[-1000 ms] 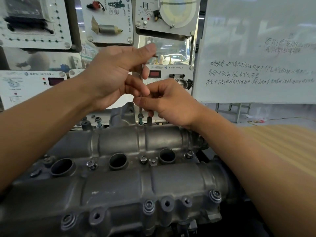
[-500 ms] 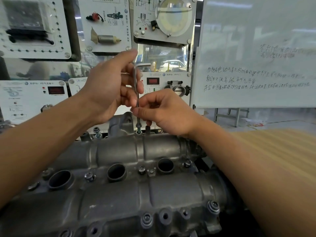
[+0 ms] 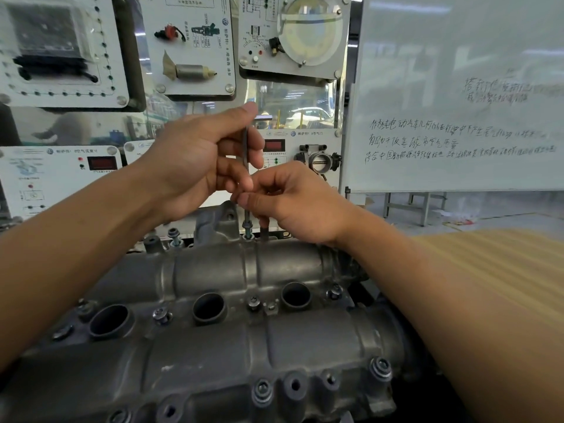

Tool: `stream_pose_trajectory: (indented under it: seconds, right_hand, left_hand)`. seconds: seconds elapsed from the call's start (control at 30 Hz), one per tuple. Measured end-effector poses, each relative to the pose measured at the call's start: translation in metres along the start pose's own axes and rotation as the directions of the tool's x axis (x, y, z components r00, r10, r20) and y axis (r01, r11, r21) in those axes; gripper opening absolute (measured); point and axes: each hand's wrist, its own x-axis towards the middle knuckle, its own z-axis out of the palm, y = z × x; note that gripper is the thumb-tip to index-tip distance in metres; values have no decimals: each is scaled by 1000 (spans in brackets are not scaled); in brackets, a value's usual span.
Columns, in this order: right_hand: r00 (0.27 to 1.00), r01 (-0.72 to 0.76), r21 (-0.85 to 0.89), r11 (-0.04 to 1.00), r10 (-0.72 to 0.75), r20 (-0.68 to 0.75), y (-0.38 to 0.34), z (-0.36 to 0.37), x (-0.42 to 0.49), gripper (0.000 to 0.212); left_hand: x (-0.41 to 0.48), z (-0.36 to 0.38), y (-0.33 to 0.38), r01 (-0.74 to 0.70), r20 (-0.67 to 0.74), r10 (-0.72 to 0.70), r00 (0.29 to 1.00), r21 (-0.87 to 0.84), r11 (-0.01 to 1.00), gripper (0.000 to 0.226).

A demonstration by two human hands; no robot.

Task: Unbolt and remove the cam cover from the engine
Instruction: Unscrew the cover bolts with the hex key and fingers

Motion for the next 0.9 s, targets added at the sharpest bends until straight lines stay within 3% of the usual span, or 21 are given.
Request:
stream_pose_trajectory:
  seconds: [0.17, 0.33, 0.47, 0.6, 0.77, 0.9]
  right_hand:
    - [999, 22, 7, 1000, -22, 26, -3, 2, -1, 16]
    - [999, 30, -22, 999, -29, 32, -5, 2, -2, 18]
    - [999, 26, -22, 999, -26, 19, -7, 3, -3, 13]
    - [1000, 16, 2, 1000, -16, 6, -6, 3, -2, 19]
    - [1000, 7, 14, 1000, -6, -19, -2, 0, -1, 20]
    - [999, 2, 6, 1000, -1, -32, -2, 1, 0, 24]
  left_hand:
    - [2, 5, 2, 17, -156, -11, 988, 35, 999, 51]
    - [6, 13, 5, -28, -241, 73, 968, 184, 983, 63]
    - [7, 10, 8, 24, -253, 4, 967, 110, 994, 55]
    - [7, -2, 6, 93, -87, -99, 991, -64, 994, 51]
    - [5, -17, 3, 137, 203, -90, 975, -230, 964, 47]
    - [5, -18, 2, 119, 262, -54, 963, -237, 964, 30]
